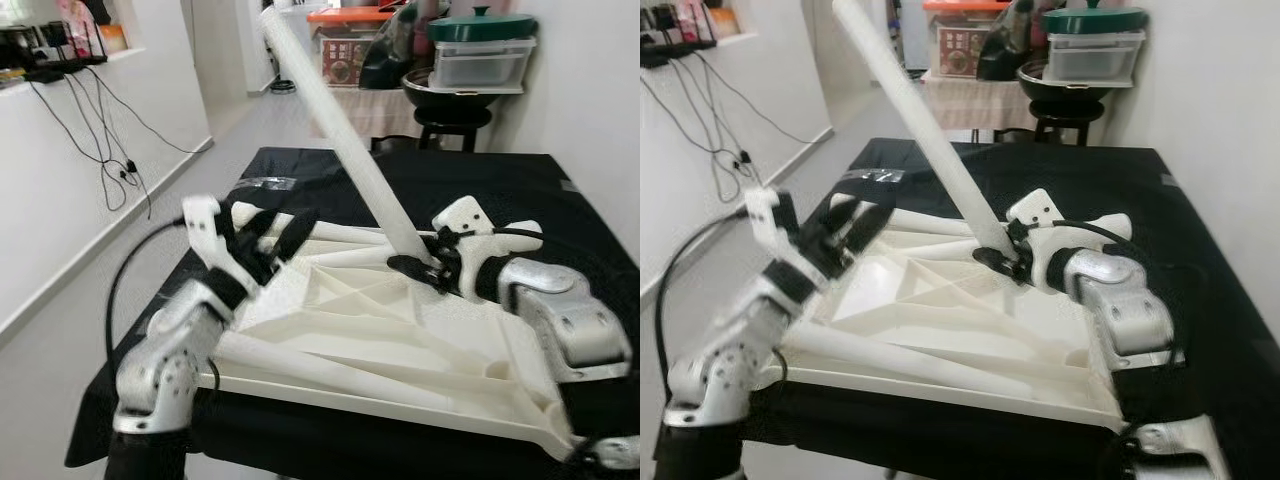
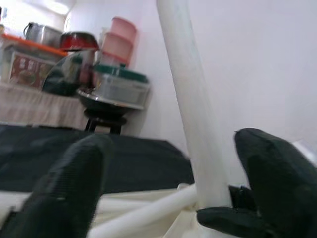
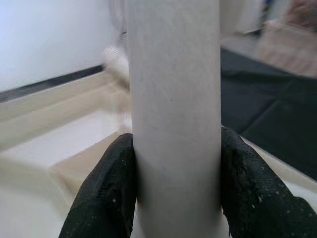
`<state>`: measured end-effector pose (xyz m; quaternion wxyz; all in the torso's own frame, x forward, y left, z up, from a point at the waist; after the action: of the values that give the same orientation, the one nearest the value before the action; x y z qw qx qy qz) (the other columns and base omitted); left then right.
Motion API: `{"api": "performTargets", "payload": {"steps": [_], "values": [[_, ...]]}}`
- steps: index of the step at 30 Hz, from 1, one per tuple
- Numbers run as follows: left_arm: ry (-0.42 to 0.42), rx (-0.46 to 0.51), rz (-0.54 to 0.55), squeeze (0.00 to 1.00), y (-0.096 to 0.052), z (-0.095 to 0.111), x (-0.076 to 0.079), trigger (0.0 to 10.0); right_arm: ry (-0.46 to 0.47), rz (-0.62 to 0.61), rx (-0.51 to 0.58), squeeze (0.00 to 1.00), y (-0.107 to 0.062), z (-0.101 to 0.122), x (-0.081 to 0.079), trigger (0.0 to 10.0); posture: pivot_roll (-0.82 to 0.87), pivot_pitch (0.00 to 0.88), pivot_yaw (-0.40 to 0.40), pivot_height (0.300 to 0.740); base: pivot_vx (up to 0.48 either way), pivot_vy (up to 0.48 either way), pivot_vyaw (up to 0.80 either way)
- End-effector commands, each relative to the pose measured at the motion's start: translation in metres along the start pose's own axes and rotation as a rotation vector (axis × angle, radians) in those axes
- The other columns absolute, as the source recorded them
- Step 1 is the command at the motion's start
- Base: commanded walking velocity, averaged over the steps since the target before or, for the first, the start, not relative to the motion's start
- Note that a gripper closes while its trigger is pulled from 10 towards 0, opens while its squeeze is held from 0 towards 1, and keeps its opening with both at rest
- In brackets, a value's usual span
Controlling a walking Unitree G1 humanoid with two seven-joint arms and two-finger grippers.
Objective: Building children table
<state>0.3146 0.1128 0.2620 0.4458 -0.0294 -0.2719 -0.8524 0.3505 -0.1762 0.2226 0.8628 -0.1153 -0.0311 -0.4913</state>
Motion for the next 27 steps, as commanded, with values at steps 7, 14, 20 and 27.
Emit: {"api": "performTargets", "payload": {"steps": [7,14,20,27], "values": [[-0.029,0.021,-0.006,1.00,0.010,0.005,0.003,10.0,-0.070,-0.031,0.087,0.00,0.005,0.005,-0.016,10.0,-0.13,0.000,0.030,0.740,0.000,0.000,0.00],[-0.054,0.031,-0.051,1.00,0.021,0.013,0.008,10.0,-0.151,0.004,0.113,0.00,0.010,0.006,-0.034,10.0,-0.12,0.000,0.029,0.740,0.000,0.000,0.00],[-0.091,0.045,-0.072,0.15,0.025,0.018,0.009,10.0,-0.282,0.095,0.140,0.00,0.009,0.007,-0.052,10.0,-0.12,0.000,0.036,0.740,0.000,0.000,0.00],[-0.091,0.042,-0.068,0.00,0.027,0.018,0.007,10.0,-0.357,0.209,0.129,0.00,0.002,-0.002,-0.069,10.0,-0.12,0.000,0.038,0.740,0.000,0.000,0.00]]}}
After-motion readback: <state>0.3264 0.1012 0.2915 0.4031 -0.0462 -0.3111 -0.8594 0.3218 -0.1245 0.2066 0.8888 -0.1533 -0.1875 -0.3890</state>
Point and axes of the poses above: a point about 5 cm out from each wrist's last joint towards the gripper, its own y axis pointing out of the wrist towards the gripper, its own z axis along the axis of the wrist's last joint, x = y × z, the point moved 2 cm from there along y, pointing out of the wrist towards the gripper, and after that the axes turned 1 degree about y, right-handed, at the moved point
